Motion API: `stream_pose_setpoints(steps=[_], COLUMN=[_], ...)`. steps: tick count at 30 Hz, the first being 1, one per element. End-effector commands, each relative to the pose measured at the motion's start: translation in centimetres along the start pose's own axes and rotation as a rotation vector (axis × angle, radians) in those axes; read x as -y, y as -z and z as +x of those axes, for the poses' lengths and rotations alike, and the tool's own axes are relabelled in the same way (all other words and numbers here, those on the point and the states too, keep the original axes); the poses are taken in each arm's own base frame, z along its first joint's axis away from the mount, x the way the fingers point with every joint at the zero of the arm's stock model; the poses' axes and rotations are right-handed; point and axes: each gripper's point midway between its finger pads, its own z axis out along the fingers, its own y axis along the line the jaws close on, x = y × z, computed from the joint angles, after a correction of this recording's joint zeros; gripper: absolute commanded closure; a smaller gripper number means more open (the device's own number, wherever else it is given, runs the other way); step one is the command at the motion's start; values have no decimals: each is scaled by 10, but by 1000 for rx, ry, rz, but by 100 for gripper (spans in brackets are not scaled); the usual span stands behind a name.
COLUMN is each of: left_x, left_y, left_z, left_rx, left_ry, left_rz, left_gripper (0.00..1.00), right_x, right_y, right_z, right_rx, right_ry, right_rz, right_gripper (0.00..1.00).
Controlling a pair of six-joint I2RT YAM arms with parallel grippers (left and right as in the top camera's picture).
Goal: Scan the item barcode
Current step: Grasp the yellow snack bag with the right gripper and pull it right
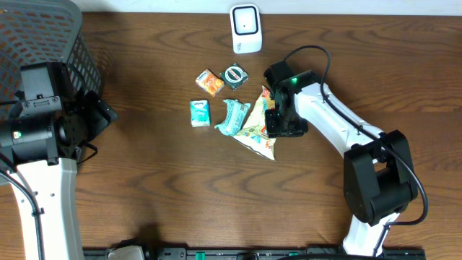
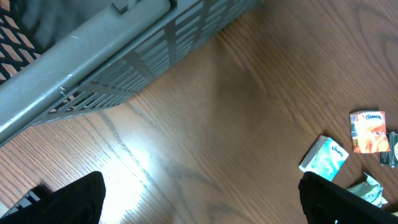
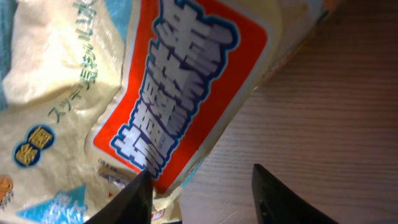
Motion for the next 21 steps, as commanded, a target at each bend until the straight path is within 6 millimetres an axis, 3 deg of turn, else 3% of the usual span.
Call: stream_pose_setpoints(steps=[1, 3, 7, 13, 17, 21], left_x=[-1, -1, -1, -1, -1, -1], left_y=[0, 0, 0, 0, 0, 0], left_z=[-1, -1, -1, -1, -1, -1], left_rx=[3, 3, 3, 3, 3, 3], left_ry=[12, 12, 12, 12, 12, 12], left_rz=[-4, -4, -4, -4, -4, -4], left_gripper=[2, 2, 2, 3, 2, 2], right_x=[22, 37, 65, 102, 99, 69], right_y=[-3, 0, 10, 60, 88, 84], right_z=[-5, -11, -25, -41, -49, -48], right_rx=[32, 68, 146, 214, 233, 210], right_ry=[-15, -14, -20, -33, -45, -43], right_rz=[118, 207, 375, 599, 582, 414], right_gripper=[57, 56, 44, 42, 35, 20])
